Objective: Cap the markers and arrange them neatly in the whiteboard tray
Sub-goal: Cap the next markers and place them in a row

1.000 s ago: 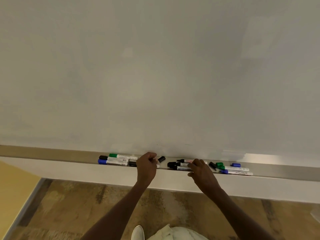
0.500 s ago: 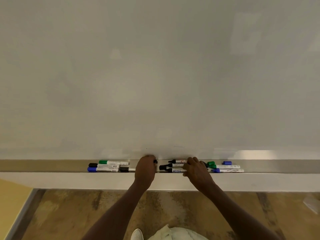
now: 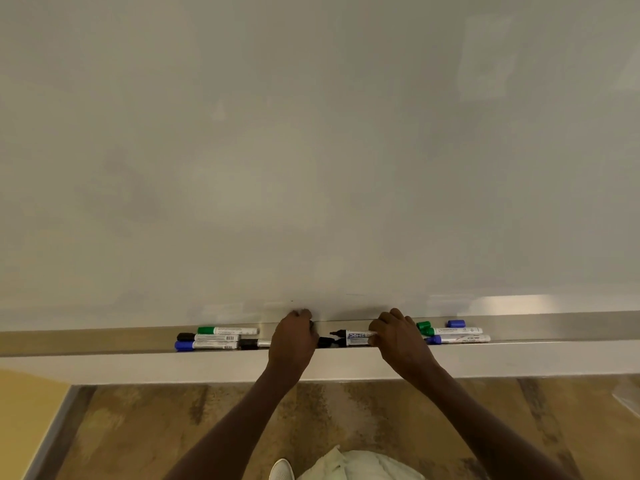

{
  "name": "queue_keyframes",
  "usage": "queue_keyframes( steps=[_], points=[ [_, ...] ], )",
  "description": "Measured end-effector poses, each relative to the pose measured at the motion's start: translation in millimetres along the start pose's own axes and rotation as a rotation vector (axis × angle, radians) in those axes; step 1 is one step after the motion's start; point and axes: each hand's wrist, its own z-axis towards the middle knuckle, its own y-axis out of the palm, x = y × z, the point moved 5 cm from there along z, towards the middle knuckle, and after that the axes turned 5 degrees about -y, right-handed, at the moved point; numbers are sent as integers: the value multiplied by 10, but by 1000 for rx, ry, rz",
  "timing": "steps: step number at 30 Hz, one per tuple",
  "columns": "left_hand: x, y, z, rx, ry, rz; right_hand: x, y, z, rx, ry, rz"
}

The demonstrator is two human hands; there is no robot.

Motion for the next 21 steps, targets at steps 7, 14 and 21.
queue_keyframes(
  steps=[7,14,21],
  points=[
    [-175,-71,-121,-109,-582,-977,-129,-164,-40,175,11,129],
    [-75,-125,-244,-202,-846,-1569,-368,-282,-22,236,-42,211],
    [-40,-107,-257,-210,-818,-1607,-431,-299,-15,232,-41,192]
  ],
)
